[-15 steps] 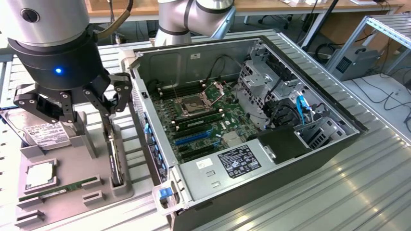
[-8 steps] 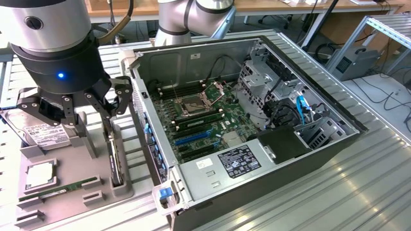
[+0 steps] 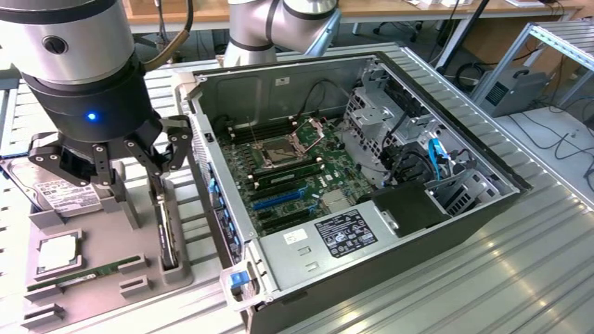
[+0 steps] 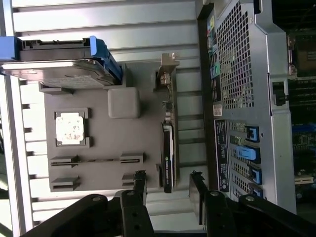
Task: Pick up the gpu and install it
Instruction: 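Pick up the gpu and move the gpu toward the slot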
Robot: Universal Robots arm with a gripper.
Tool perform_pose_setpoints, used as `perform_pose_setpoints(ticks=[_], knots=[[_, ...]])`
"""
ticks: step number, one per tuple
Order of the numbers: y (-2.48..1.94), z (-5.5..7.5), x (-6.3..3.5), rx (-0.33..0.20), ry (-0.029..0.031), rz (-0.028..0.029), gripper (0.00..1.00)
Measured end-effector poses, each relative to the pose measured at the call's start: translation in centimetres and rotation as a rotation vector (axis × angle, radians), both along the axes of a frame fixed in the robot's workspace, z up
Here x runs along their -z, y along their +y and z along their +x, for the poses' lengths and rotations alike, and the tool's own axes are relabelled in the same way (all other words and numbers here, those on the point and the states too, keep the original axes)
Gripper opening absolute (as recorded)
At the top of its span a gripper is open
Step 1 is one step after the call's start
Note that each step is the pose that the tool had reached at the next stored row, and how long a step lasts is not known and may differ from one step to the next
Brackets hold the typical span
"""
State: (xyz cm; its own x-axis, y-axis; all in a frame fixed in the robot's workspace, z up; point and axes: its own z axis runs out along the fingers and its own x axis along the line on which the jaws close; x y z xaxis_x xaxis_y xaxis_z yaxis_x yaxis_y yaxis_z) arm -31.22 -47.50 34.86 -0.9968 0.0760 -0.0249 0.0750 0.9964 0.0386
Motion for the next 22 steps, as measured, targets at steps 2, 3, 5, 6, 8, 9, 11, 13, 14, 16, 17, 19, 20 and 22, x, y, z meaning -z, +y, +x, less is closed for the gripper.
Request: perform_pose_setpoints(ticks=[2, 3, 5, 6, 8, 9, 11, 13, 14, 16, 17, 19, 20, 22], knots=[[0.01, 0.0, 0.18, 0.000, 0.0001, -0.0003, 0.48], [0.01, 0.0, 0.26, 0.000, 0.0000, -0.0004, 0.48], [0.02, 0.0, 0.42, 0.000, 0.0001, -0.0007, 0.48], [0.02, 0.0, 0.50, 0.000, 0.0001, -0.0009, 0.48], [0.02, 0.0, 0.68, 0.000, 0.0000, -0.0011, 0.48], [0.02, 0.0, 0.77, 0.000, 0.0001, -0.0012, 0.48], [0.03, 0.0, 0.94, 0.000, 0.0000, -0.0014, 0.48], [0.03, 0.0, 1.11, 0.000, 0.0001, -0.0017, 0.48], [0.03, 0.0, 1.23, 0.000, 0.0000, -0.0018, 0.48], [0.05, 0.0, 1.41, 0.000, 0.0001, -0.0022, 0.48], [0.06, 0.0, 1.50, 0.000, 0.0001, -0.0023, 0.48], [0.09, 0.0, 1.68, 0.000, 0.0001, -0.0028, 0.48], [0.11, 0.0, 1.76, 0.000, 0.0001, -0.0030, 0.48], [0.15, 0.0, 1.91, 0.000, 0.0000, -0.0033, 0.48]])
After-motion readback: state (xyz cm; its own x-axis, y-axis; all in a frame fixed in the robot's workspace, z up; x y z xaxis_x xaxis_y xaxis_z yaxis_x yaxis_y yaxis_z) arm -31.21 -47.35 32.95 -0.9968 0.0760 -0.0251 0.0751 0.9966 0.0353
